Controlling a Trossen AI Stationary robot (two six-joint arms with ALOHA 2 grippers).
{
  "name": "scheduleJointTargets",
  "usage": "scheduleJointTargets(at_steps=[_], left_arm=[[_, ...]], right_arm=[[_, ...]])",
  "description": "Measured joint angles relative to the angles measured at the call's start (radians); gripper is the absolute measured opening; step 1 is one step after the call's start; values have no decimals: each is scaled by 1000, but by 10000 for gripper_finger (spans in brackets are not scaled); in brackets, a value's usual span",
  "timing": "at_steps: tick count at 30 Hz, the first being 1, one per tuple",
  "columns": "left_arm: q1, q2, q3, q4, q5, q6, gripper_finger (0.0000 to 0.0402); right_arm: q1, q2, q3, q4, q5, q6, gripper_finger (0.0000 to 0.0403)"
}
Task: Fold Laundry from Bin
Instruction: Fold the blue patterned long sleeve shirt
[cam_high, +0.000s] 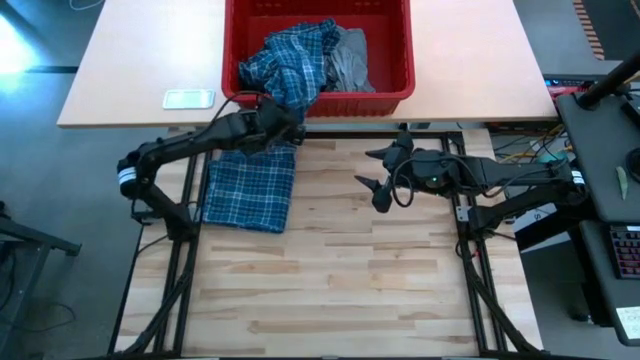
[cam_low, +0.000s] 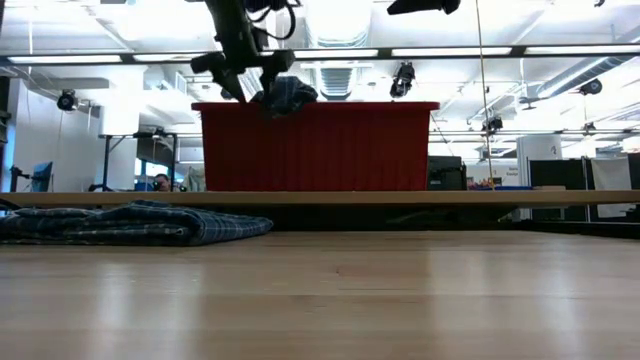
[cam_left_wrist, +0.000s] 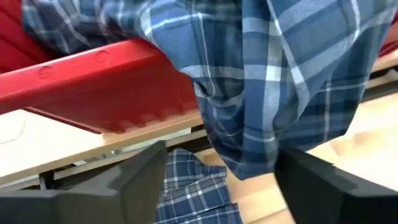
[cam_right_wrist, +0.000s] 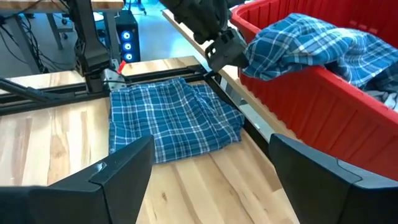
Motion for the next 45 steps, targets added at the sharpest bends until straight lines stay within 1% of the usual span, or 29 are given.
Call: scheduleJointTargets(at_steps=[3,4,7,8,9,13,19,22,25,29,31,32,33,34,37,38,39,41,42,45], left_arm=[[27,9,5,1,38,44,188],[33,9,6,2,51,57,155],[52,3,6,2,70,76,39],[57,-3,6,6,76,79,21],[60,-12,6,13,76,86,17],[60,-67,6,50,79,111,5],[-11,-208,7,204,86,203,1],[-75,-271,6,293,97,261,0],[-146,-322,6,412,144,337,0],[-258,-356,6,580,184,452,0],[-318,-370,6,664,187,513,0],[-345,-373,12,681,187,538,0],[-368,-374,24,677,177,554,0],[-385,-372,35,657,126,559,0],[-403,-350,57,537,-114,522,0],[-395,-340,58,490,-155,489,3],[-381,-329,58,453,-155,454,8],[-349,-305,58,403,-112,387,30],[-336,-292,58,382,-90,357,47],[-292,-256,58,329,-88,313,108]], right_arm=[[0,0,0,-8,0,9,313],[0,0,0,-6,0,8,313],[0,0,0,-6,0,10,313],[0,0,0,-6,0,11,313],[0,0,0,-5,0,11,313],[0,0,0,-5,0,12,313],[0,0,0,-5,0,12,313],[0,0,0,-5,0,12,313],[0,0,1,-5,1,9,313],[0,0,1,-3,2,1,313],[0,0,1,8,2,-18,313],[0,0,1,14,2,-28,313],[0,0,1,24,2,-36,313],[0,0,1,32,2,-40,313],[0,0,1,50,2,-41,313],[0,0,1,51,2,-41,313],[0,0,1,52,2,-41,313],[0,0,1,51,2,-32,313],[0,0,1,51,2,-26,313],[0,0,1,47,2,3,313]])
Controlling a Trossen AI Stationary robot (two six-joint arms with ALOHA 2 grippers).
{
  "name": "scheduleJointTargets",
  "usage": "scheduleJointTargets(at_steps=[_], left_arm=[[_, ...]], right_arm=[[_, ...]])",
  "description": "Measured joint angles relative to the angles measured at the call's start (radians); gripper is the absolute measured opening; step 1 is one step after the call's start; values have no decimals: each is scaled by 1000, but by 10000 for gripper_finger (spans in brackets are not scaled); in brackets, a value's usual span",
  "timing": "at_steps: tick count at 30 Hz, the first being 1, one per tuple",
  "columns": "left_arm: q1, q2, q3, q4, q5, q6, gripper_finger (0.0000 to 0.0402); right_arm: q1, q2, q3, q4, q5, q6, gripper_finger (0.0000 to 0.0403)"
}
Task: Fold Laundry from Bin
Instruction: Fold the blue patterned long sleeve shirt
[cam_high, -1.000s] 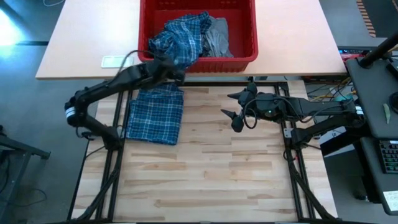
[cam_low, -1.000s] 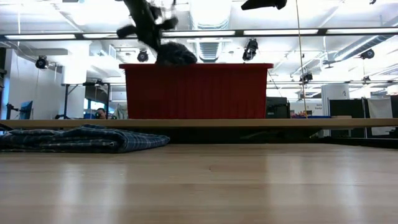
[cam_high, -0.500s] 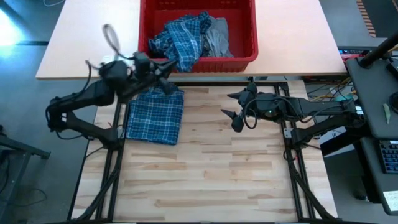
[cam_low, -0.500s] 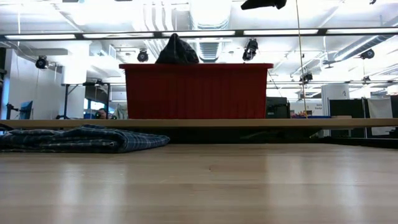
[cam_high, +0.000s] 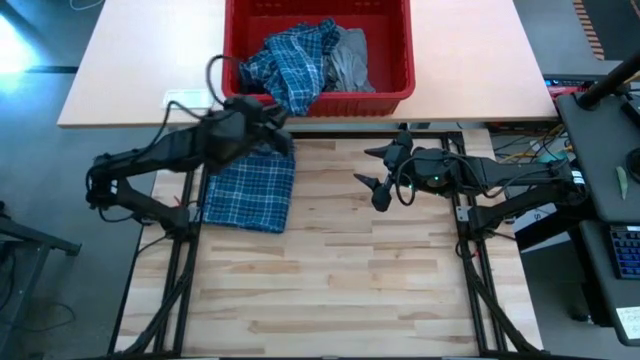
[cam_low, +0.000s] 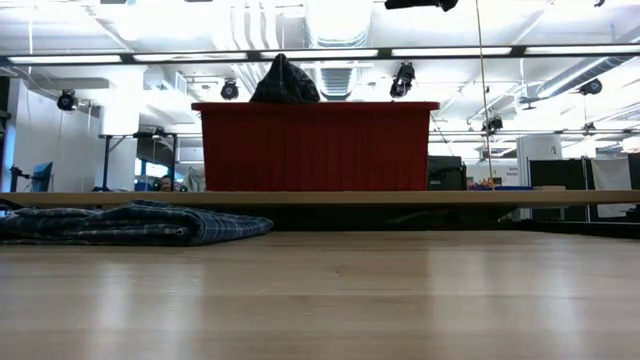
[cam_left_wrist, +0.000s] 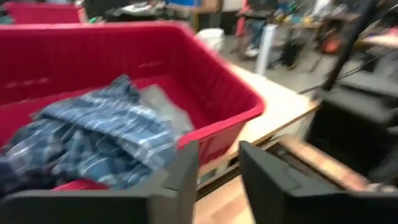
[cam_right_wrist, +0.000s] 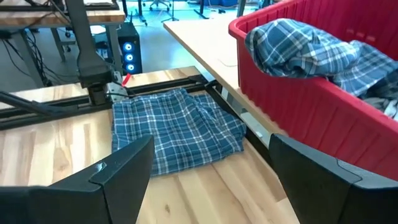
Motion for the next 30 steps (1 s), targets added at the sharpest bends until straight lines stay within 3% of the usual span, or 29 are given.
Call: scheduleJointTargets(at_steps=[10,13,17,21,24,27,30], left_arm=[[134,175,-2,-98,1,46,307],[138,234,-2,-85,-82,61,338],[176,295,-2,-80,-180,-18,347],[242,327,-2,-2,-170,-29,326],[299,338,2,9,-121,-50,285],[350,344,5,-51,-60,-83,204],[384,340,14,-103,-9,-119,78]], right_arm=[[1,0,0,-7,-1,24,313],[1,0,0,-8,-1,23,313],[0,0,0,-8,-1,23,313],[1,0,0,-13,-1,23,313],[1,0,0,-15,-1,23,313],[1,0,0,-18,-1,23,313],[0,0,0,-17,-2,19,313]])
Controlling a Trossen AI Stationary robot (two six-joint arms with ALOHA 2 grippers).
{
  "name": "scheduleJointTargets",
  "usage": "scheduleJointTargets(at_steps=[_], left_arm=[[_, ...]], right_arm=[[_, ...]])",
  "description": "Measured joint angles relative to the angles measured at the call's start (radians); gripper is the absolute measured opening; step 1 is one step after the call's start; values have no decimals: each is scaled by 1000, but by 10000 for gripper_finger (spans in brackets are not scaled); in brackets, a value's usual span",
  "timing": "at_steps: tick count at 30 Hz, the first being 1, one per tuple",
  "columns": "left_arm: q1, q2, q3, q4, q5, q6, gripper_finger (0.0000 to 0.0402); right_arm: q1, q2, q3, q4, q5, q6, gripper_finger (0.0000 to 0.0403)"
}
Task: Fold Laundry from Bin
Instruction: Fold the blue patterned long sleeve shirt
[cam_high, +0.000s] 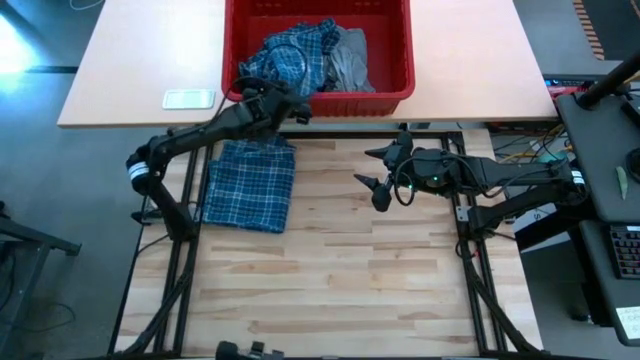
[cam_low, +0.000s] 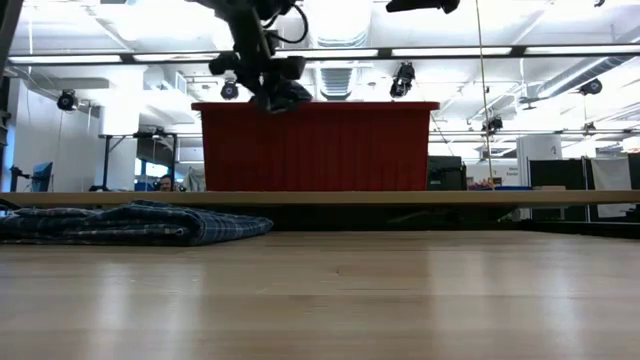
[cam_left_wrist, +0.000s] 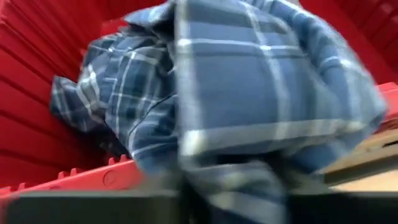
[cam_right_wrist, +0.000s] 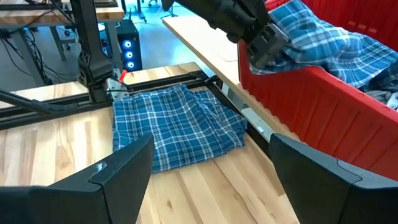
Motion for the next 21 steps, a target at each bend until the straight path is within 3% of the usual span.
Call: scheduleJointTargets(at_steps=[2,6,10,16,21], left_arm=[[11,-13,1,-5,39,-4,21],[0,-57,61,-7,58,19,6],[-83,-131,171,33,56,76,1],[-336,-237,294,88,-16,183,0],[-613,-288,314,293,-69,379,0]], right_arm=[[0,0,0,1,0,-10,313],[0,0,0,3,0,-14,313],[0,0,0,3,0,-14,313],[0,-10,9,10,0,-59,313],[0,-10,54,10,0,-157,313]])
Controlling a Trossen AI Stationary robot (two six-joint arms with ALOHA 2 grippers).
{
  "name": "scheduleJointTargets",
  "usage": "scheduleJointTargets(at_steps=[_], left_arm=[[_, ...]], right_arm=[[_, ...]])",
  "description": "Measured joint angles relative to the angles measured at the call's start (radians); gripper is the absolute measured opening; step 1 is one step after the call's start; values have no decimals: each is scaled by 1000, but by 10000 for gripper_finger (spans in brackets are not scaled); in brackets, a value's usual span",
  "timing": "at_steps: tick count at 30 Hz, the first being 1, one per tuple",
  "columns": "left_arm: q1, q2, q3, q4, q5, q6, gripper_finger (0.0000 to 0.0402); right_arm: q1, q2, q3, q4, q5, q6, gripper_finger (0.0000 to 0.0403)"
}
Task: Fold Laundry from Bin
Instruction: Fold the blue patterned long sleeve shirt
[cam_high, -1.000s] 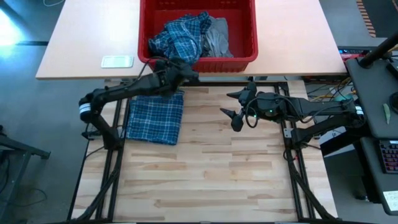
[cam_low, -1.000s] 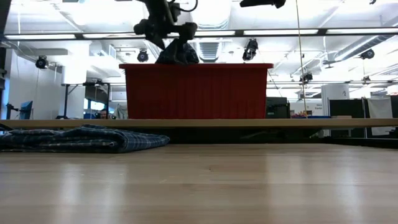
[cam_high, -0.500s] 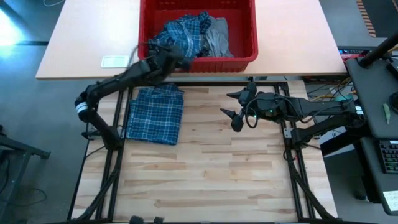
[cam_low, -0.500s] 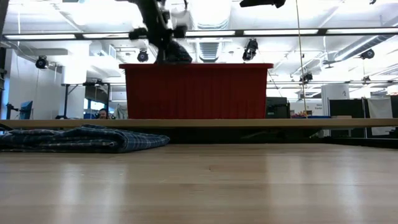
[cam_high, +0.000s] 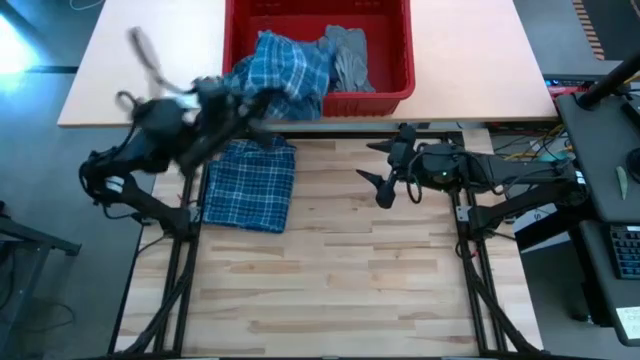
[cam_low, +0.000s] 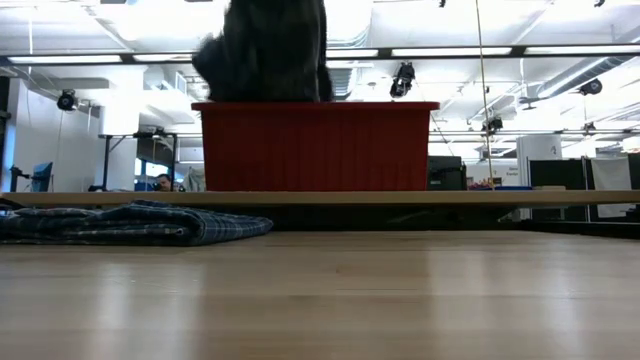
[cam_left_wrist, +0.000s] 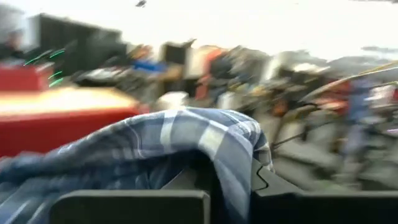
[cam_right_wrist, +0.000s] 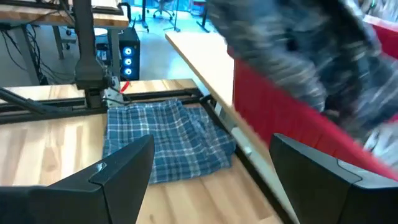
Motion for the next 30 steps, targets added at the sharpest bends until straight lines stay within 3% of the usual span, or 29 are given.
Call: scheduleJointTargets(at_steps=[6,9,12,21,27,30], left_arm=[[-278,-9,10,348,-21,399,0],[-364,4,37,392,44,538,0],[-396,20,76,386,111,554,0],[-321,84,63,346,127,450,0],[-181,133,63,439,187,421,0],[-78,140,73,433,280,361,0]], right_arm=[[0,0,50,0,0,-80,313],[0,1,68,0,0,-98,313],[0,1,78,1,0,-108,313],[0,2,73,-12,-23,-98,313],[2,1,73,-91,-62,-52,313],[13,-7,78,-196,-61,-10,313]])
